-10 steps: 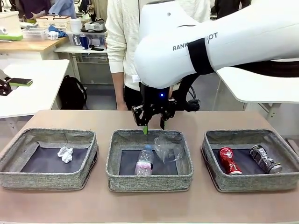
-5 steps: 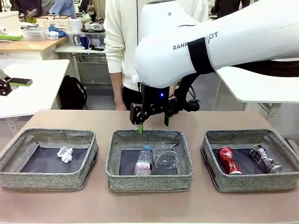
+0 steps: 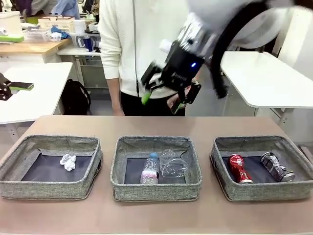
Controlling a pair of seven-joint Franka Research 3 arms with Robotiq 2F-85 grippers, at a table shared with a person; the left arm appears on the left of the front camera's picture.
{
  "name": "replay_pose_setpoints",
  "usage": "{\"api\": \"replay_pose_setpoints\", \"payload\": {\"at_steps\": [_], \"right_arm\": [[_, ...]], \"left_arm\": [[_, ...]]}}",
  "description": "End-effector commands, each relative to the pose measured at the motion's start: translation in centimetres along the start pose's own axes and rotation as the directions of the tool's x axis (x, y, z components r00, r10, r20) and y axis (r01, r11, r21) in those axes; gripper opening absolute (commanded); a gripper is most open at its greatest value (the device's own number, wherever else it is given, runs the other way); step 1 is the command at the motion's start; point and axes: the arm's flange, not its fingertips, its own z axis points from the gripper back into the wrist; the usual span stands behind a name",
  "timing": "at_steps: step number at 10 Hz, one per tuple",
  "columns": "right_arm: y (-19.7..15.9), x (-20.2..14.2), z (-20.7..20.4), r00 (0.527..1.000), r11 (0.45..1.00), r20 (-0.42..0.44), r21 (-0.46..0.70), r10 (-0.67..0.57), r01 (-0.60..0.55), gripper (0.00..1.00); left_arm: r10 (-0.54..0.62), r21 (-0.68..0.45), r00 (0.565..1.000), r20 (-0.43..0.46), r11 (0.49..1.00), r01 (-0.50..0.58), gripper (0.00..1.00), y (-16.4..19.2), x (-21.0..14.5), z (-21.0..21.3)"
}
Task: Sort the waste into the appropriate baskets.
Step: Place the picked waste into the Fabric basket indicated by the person.
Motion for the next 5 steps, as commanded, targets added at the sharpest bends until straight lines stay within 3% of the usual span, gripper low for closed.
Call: {"api": "replay_pose_setpoints", "payload": {"at_steps": [1, 3, 5], "right_arm": [[-5.1, -5.2, 3.3, 0.994, 0.964, 0.055, 0.257, -0.091, 0.074, 1.0], [-9.4, -7.5, 4.9, 0.976, 0.898, 0.097, 0.418, -0.197, 0.14, 1.0], [-15.4, -10.6, 6.3, 0.914, 0.794, 0.144, 0.558, -0.38, 0.242, 1.0]], "left_arm": [[-0.018, -0.02, 1.0, -0.005, 1.0, 0.018, 1.0, -0.1, -0.1, 0.0], [-0.018, -0.02, 1.0, -0.005, 1.0, 0.018, 1.0, -0.1, -0.1, 0.0], [-0.018, -0.02, 1.0, -0.005, 1.0, 0.018, 1.0, -0.1, -0.1, 0.0]]}}
